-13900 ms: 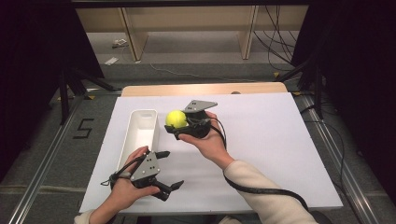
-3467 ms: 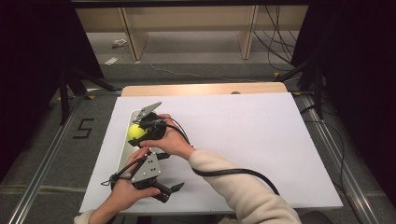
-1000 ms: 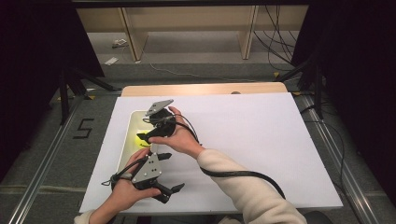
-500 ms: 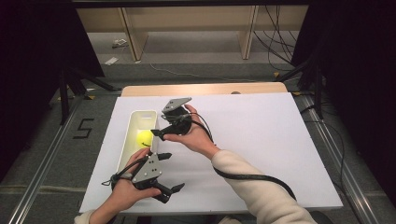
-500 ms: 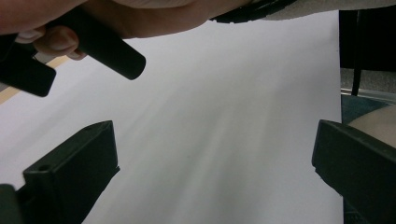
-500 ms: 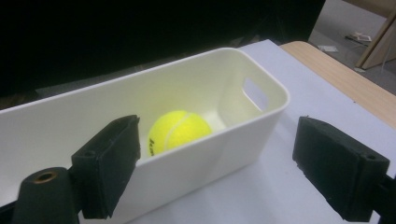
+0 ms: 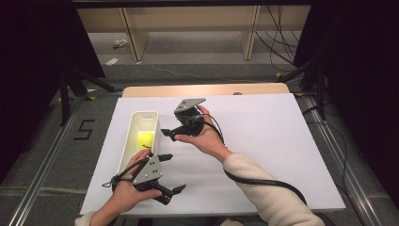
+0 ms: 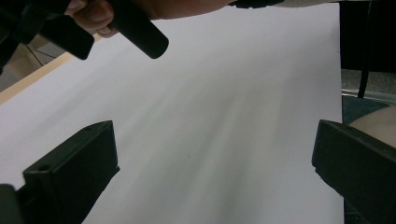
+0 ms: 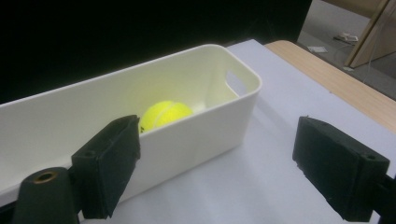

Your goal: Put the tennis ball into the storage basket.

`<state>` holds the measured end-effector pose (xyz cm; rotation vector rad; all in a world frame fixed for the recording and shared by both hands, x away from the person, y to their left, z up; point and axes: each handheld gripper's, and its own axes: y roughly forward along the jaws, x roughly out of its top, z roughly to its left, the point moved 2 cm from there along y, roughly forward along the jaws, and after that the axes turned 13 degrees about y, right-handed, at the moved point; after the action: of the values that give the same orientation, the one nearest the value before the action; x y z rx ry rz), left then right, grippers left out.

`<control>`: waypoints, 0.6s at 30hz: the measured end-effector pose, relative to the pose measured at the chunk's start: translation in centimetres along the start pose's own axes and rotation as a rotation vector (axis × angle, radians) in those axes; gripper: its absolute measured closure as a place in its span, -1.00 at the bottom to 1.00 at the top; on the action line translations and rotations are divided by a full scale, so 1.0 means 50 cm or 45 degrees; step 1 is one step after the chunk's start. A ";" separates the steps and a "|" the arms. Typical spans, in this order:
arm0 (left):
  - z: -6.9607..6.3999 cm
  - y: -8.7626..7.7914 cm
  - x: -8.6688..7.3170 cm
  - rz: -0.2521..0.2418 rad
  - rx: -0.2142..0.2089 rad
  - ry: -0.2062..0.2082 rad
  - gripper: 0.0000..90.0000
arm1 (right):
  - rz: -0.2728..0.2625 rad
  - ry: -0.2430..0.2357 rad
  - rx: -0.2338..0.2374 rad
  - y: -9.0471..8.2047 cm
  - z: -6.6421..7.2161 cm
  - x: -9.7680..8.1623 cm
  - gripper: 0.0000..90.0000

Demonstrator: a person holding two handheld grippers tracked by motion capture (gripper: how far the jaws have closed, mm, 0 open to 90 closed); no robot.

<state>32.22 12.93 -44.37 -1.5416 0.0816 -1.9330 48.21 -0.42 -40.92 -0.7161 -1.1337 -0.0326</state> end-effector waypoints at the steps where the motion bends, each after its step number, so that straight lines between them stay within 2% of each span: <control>1: 0.000 0.000 0.000 0.000 0.000 0.001 -1.00 | -0.007 0.006 -0.002 -0.004 -0.002 -0.002 -0.65; 3: 0.000 0.000 0.000 0.002 0.002 -0.001 -1.00 | -0.013 0.027 0.003 -0.015 -0.008 -0.004 -0.65; 18: 0.001 0.001 -0.001 0.006 0.003 0.000 -1.00 | -0.056 0.068 -0.040 -0.078 -0.036 -0.024 -0.65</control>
<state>32.28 12.95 -44.42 -1.5386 0.0832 -1.9285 47.67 -4.81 -40.37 -0.7144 -1.0997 -0.1061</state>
